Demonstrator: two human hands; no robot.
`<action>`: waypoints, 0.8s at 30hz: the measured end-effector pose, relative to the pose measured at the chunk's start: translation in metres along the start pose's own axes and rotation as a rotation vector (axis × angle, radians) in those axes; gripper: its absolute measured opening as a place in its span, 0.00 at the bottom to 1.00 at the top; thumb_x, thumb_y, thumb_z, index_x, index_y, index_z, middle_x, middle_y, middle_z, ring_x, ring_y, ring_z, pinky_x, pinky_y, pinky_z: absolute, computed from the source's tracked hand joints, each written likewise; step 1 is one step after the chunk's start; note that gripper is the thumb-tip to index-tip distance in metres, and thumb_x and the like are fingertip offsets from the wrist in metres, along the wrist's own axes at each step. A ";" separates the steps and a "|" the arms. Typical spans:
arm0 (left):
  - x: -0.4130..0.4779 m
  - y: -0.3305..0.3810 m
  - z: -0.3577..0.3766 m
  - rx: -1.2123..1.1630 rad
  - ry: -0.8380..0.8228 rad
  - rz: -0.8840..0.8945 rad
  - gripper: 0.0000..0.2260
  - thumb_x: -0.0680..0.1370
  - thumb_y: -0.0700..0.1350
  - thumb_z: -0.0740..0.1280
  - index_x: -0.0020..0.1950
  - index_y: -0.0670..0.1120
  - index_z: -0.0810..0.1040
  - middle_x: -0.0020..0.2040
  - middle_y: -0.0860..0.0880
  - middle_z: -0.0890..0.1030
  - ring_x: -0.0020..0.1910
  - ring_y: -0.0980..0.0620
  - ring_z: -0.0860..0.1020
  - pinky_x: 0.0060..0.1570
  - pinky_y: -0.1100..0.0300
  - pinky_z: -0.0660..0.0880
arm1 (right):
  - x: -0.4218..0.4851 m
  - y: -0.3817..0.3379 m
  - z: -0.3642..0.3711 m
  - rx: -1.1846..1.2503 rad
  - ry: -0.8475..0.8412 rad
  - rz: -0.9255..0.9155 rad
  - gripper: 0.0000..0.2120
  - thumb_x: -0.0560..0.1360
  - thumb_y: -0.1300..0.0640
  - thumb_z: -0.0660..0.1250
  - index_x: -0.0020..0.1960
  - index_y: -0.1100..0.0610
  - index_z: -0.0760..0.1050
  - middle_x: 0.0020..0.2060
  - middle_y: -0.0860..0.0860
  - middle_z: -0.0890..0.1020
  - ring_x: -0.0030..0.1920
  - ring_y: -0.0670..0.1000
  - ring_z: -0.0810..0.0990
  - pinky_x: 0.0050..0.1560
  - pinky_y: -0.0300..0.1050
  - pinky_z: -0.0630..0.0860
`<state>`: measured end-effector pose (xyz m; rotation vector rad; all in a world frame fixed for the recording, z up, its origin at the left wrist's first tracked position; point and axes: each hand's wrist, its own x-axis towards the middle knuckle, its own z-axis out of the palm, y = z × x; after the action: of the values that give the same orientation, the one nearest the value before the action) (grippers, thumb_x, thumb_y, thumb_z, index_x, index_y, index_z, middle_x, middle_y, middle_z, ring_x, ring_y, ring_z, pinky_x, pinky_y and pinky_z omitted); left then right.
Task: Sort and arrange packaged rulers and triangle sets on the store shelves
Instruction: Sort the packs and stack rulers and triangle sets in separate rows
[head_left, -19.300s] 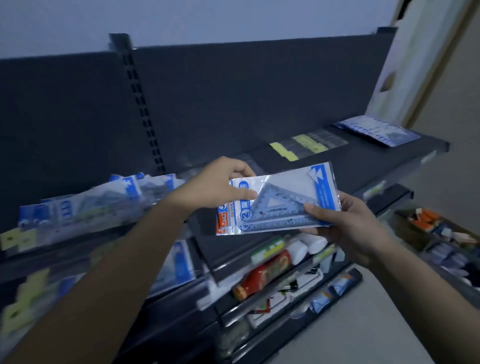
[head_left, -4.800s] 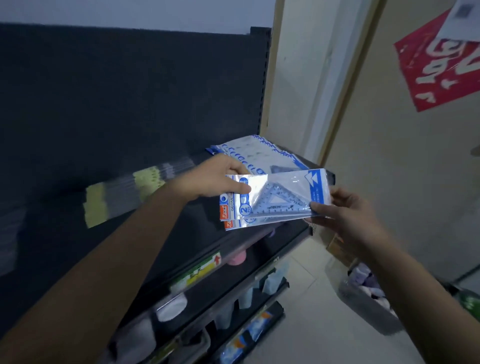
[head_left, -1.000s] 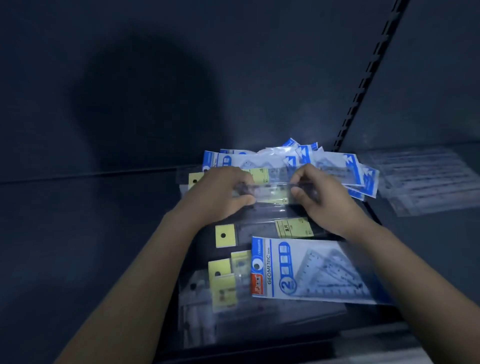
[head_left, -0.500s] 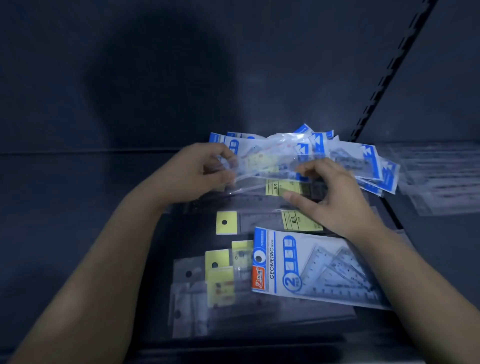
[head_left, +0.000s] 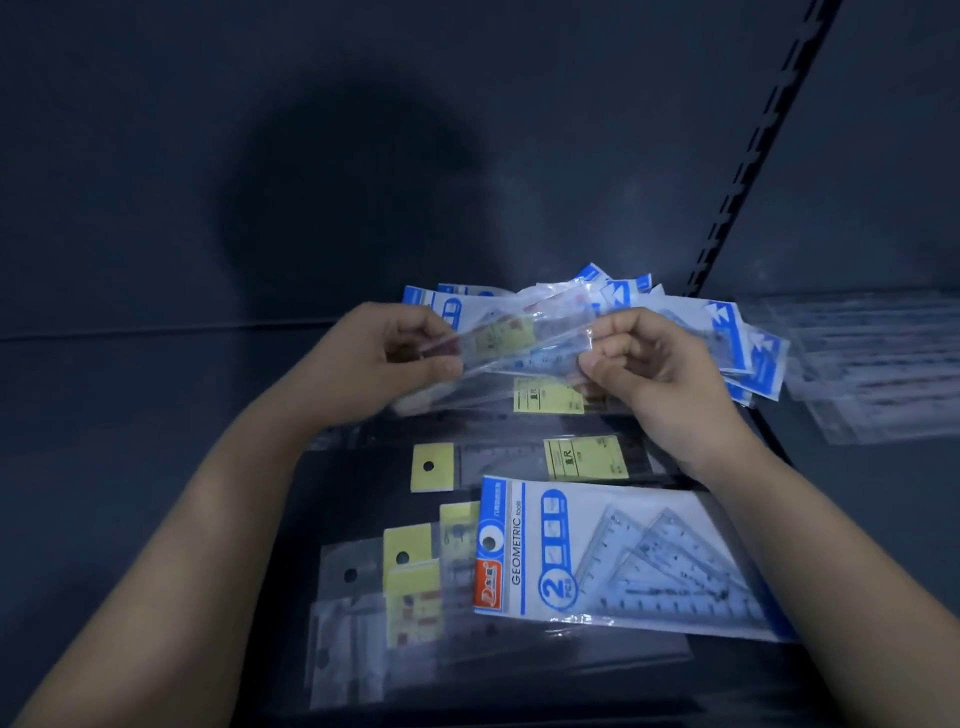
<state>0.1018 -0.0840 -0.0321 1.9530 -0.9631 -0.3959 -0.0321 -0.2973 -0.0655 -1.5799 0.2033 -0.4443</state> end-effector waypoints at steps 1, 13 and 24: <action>0.001 -0.001 0.000 0.018 0.019 0.007 0.03 0.72 0.40 0.73 0.43 0.45 0.81 0.40 0.46 0.84 0.39 0.55 0.80 0.44 0.61 0.75 | 0.000 -0.002 0.000 0.062 0.004 0.025 0.09 0.75 0.70 0.65 0.48 0.57 0.75 0.36 0.51 0.79 0.37 0.53 0.82 0.44 0.46 0.81; -0.003 0.033 0.018 -0.040 -0.025 0.104 0.04 0.71 0.47 0.73 0.44 0.49 0.82 0.38 0.48 0.82 0.37 0.51 0.77 0.40 0.58 0.73 | -0.042 -0.047 -0.025 0.108 0.095 0.101 0.08 0.72 0.70 0.68 0.47 0.59 0.78 0.34 0.49 0.81 0.35 0.50 0.82 0.39 0.43 0.81; 0.028 0.131 0.142 0.255 -0.143 0.273 0.04 0.75 0.46 0.70 0.43 0.56 0.80 0.35 0.59 0.78 0.31 0.66 0.74 0.34 0.75 0.67 | -0.107 -0.077 -0.171 0.110 0.200 0.083 0.09 0.66 0.66 0.69 0.47 0.61 0.77 0.30 0.51 0.82 0.33 0.48 0.82 0.36 0.41 0.81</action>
<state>-0.0272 -0.2270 0.0015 2.0009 -1.4111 -0.2680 -0.2079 -0.4066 -0.0057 -1.4135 0.3900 -0.5397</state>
